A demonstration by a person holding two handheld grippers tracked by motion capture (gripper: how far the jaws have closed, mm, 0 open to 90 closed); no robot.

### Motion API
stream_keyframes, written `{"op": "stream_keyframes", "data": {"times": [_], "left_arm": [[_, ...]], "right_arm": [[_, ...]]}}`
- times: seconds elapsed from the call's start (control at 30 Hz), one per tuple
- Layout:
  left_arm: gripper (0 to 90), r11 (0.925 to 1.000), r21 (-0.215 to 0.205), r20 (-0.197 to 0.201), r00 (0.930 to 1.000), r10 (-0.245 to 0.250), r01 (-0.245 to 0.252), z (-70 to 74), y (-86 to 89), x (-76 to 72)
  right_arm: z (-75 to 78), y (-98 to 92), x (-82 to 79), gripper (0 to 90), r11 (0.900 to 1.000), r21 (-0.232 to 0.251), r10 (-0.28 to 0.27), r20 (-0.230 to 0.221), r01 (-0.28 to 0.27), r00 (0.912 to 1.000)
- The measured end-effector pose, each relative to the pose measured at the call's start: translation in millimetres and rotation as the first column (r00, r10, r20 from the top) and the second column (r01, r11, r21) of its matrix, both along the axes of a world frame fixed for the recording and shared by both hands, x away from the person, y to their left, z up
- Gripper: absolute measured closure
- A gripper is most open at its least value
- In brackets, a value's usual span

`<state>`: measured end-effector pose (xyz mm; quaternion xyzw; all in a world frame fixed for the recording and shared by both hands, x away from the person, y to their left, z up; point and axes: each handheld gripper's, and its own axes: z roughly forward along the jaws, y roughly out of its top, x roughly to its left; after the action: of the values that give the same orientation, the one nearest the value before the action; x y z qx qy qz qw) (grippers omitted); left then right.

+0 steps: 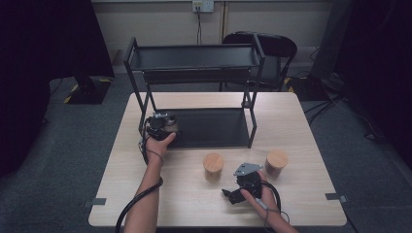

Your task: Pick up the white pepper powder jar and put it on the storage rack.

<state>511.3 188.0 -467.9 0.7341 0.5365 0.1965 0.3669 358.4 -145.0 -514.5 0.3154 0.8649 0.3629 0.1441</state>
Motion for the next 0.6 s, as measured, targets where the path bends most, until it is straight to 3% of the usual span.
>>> {"op": "stream_keyframes", "data": {"times": [0.2,0.6], "left_arm": [[6.8,0.9997,-0.023,0.001,1.0,-0.004,0.004,0.7,-1.8,-4.3],[5.6,0.9999,-0.012,0.0,0.9999,-0.01,0.01,0.9,-3.1,-12.0]], "right_arm": [[0.0,0.0,0.0,0.0,1.0,0.0,0.0,0.0,0.0,1.0],[0.0,0.0,0.0,0.0,1.0,0.0,0.0,0.0,0.0,1.0]]}}
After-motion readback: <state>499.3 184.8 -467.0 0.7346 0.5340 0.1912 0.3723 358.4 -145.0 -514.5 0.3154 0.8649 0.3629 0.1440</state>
